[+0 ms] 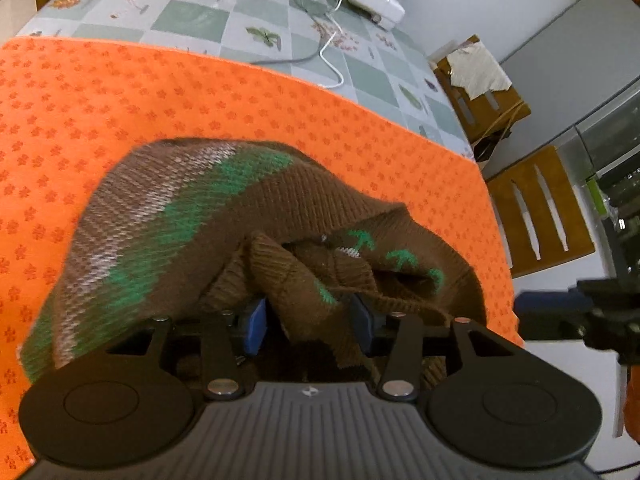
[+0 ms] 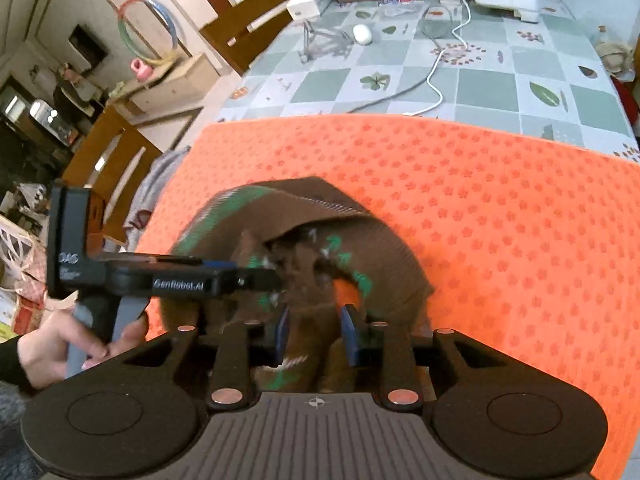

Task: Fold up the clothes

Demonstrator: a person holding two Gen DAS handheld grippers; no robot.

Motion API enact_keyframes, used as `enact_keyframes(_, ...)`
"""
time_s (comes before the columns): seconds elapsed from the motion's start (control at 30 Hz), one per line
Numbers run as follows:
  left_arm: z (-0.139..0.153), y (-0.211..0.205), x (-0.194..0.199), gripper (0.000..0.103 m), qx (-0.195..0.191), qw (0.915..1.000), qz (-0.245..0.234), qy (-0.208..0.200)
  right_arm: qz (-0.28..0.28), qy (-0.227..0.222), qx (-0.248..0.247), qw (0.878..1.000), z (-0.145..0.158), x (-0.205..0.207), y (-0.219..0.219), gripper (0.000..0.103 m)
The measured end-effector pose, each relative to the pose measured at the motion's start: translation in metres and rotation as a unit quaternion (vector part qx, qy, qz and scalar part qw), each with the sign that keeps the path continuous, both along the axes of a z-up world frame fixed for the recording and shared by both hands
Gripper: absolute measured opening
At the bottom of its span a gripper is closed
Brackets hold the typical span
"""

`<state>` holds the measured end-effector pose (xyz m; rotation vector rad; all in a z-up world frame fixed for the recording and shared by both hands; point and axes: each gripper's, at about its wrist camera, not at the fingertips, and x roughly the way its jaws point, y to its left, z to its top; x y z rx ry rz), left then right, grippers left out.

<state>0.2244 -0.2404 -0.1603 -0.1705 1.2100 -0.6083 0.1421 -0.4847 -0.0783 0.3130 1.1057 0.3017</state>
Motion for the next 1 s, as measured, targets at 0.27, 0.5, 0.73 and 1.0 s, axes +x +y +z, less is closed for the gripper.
enact_keyframes(0.27, -0.016, -0.001, -0.005, 0.014, 0.011, 0.9998, 0.006, 0.017, 0.02, 0.02, 0.009, 1.0, -0.02, 0.024, 0.001, 0.031)
enact_keyframes(0.5, 0.019, 0.046, -0.036, 0.011, -0.024, 0.9975, 0.059, -0.029, 0.033, 0.025, 0.011, 0.999, -0.026, 0.032, 0.005, 0.031)
enact_keyframes(0.73, 0.057, 0.109, -0.074, 0.011, -0.063, 0.9869, 0.135, -0.062, 0.045, 0.025, 0.011, 0.999, -0.027, 0.034, 0.008, 0.031)
enact_keyframes(1.0, 0.077, 0.151, -0.115, 0.011, -0.082, 0.9758, 0.187, -0.077, 0.102, 0.048, 0.003, 0.994, -0.038, 0.026, 0.032, 0.031)
